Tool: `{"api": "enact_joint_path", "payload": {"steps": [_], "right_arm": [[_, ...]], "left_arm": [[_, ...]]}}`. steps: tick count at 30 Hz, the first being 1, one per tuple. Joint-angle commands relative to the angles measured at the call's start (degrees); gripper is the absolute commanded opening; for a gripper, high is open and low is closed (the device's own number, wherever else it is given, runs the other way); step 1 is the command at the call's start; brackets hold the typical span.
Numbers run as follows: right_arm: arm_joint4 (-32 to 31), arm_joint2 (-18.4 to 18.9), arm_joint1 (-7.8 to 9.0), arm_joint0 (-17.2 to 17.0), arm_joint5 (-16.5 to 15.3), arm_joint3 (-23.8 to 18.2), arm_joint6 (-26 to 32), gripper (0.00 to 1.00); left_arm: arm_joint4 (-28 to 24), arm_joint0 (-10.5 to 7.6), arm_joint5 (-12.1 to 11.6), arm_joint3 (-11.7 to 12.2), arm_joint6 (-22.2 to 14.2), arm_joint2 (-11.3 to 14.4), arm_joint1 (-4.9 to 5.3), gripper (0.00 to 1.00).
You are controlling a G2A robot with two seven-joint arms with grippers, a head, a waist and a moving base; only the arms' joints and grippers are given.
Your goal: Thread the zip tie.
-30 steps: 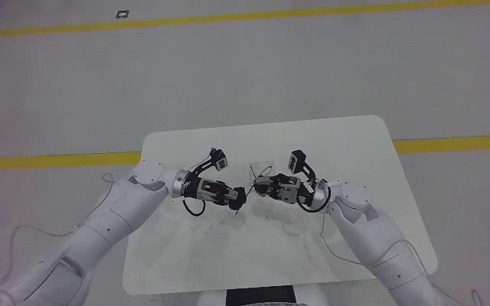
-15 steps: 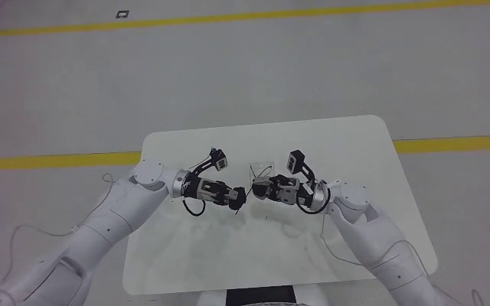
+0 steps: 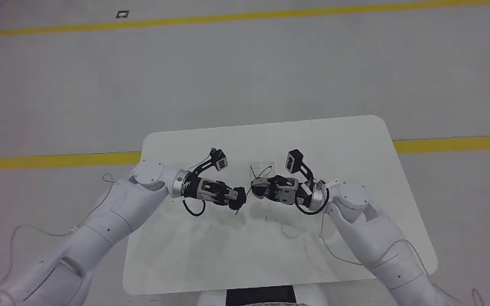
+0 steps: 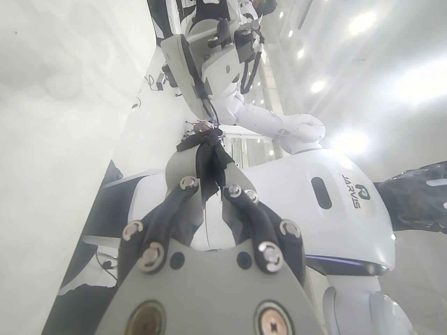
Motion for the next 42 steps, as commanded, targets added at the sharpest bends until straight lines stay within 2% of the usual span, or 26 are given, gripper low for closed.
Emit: {"api": "enact_joint_path", "payload": {"steps": [1,6,7,9,17,25,32,34,35,37,42], "right_arm": [[-0.2,0.0,0.05,0.0,0.0,-0.1,-0.3,0.0],[-0.3,0.0,0.12,-0.2,-0.2,-0.3,-1.0,0.0],[-0.2,0.0,0.12,-0.2,-0.3,-0.3,-1.2,0.0],[0.1,0.2,0.12,-0.3,-0.7,-0.1,-1.8,0.0],[1.6,1.5,0.21,-0.9,-1.2,0.8,-4.7,0.0],[1.4,2.7,0.21,-2.4,-1.0,-0.5,-11.9,0.0],[1.2,2.7,0.21,-2.3,-0.7,-0.5,-12.0,0.0],[1.2,2.7,0.2,-2.3,-0.8,-0.6,-12.3,0.0],[1.8,2.8,0.08,-2.6,-1.5,-1.0,-13.9,0.0],[2.5,2.9,-0.08,-3.2,-2.5,-1.7,-16.4,0.0],[1.6,2.9,-0.42,-5.1,-5.6,-3.4,-23.1,0.0]], "left_arm": [[0.0,0.0,0.0,0.0,0.0,0.0,0.0,0.0],[0.0,0.0,0.0,0.0,0.0,0.0,0.0,0.0],[0.0,0.0,0.0,0.0,0.0,0.0,0.0,0.3],[0.0,0.0,0.0,0.0,0.0,0.0,0.0,1.0],[0.0,0.0,0.0,0.0,0.0,0.0,0.0,1.0],[0.0,0.0,0.0,0.0,0.0,0.0,0.0,1.0],[0.1,0.11,0.1,0.0,0.5,0.0,-0.02,1.0],[1.6,0.7,0.1,-0.7,4.1,0.1,-0.14,1.0],[1.4,1.27,0.0,-1.3,6.6,-0.5,-0.24,1.0],[1.2,2.42,0.0,-2.3,9.0,-1.8,-0.32,1.0],[6.4,6.85,0.0,-5.2,16.7,-7.8,-0.27,1.0]]}}
